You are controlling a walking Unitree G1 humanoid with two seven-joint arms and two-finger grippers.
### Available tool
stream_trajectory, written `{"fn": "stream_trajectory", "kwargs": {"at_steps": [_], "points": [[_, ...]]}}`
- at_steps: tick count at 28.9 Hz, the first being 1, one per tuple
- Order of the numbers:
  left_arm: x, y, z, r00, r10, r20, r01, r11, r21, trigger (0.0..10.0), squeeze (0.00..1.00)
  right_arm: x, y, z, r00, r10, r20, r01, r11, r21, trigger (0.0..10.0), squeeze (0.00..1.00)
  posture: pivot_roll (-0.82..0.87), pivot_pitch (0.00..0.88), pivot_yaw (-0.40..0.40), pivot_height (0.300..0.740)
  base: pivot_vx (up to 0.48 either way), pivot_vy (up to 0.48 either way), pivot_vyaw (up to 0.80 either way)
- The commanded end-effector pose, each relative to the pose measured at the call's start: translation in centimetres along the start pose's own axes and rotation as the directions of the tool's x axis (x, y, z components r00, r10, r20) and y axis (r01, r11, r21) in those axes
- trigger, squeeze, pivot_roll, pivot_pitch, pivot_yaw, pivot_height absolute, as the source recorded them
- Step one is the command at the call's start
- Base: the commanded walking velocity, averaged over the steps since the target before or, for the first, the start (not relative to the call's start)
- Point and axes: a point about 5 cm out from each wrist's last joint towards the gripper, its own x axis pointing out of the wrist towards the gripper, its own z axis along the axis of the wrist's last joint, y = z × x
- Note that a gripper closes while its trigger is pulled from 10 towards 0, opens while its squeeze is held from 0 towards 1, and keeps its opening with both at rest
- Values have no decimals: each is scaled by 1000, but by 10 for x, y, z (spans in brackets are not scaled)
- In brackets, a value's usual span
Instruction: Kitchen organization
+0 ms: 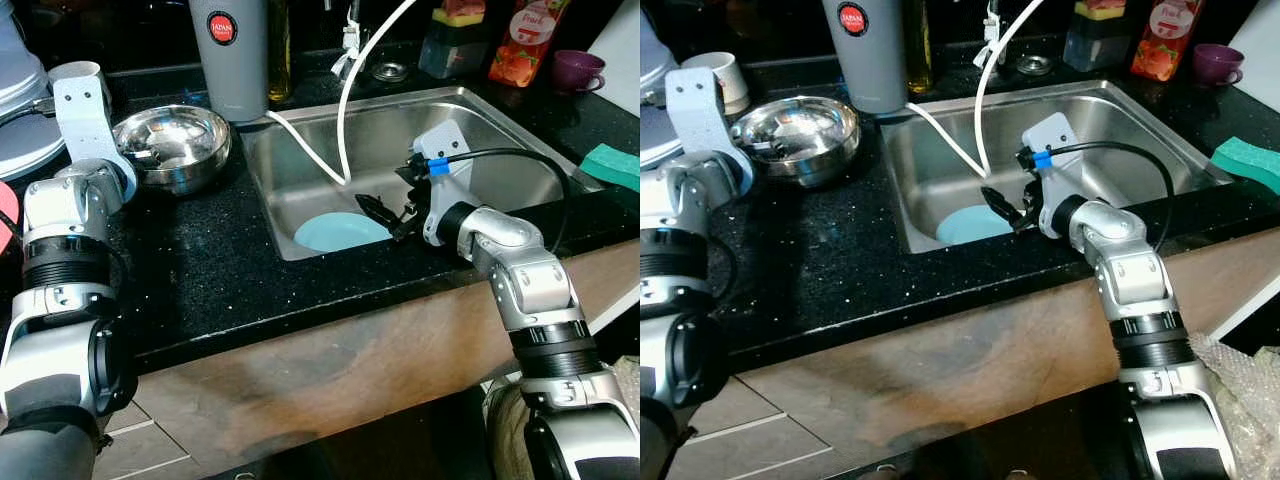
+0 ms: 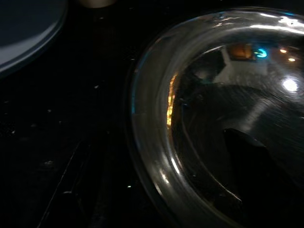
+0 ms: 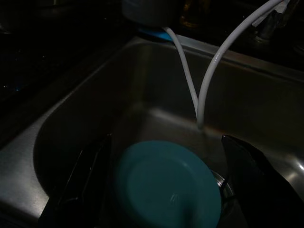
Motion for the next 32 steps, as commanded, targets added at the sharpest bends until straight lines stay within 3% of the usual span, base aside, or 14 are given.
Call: {"fn": "stream_trajectory", "kwargs": {"at_steps": [1,6,7,8,9,11,13,27,32], "points": [[0,4,0,1000,16,-10,-16,1000,-12,10000,0,0,-2,1,1000,3,7,-3,1000,4,10000,0,30,76,-3,740,0,0,0],[1,6,-2,1000,9,-26,-10,1000,-22,9804,0,0,-1,1,1000,5,8,-5,1000,5,10000,0,32,75,-5,740,0,0,0],[0,6,-2,1000,3,-23,-4,1000,-18,3569,0,0,-1,1,1000,5,8,-5,1000,4,10000,0,32,75,-5,740,0,0,0],[0,6,-2,1000,2,-20,-3,1000,-13,784,0,0,-1,1,1000,5,9,-5,1000,4,10000,0,32,75,-5,740,0,0,0],[0,6,-1,1000,4,-5,-4,1000,8,0,0,0,-1,1,1000,5,8,-5,1000,4,10000,0,32,75,-5,740,0,0,0],[0,6,1,1000,2,27,-2,1000,29,0,0,0,-1,1,1000,5,8,-5,1000,4,10000,0,30,74,-6,740,0,0,0],[-1,5,5,993,-29,115,22,998,65,0,0,0,-1,1,1000,4,7,-4,1000,2,10000,0,30,74,-6,740,0,0,0],[-3,4,8,988,-41,149,27,995,97,0,0,0,-1,2,1000,7,9,-7,1000,-1,10000,0,28,65,-7,740,0,0,0],[-8,-11,14,963,-115,245,96,991,90,0,0,0,-1,2,1000,6,10,-6,1000,-1,10000,0,31,60,-8,740,0,0,0]]}}
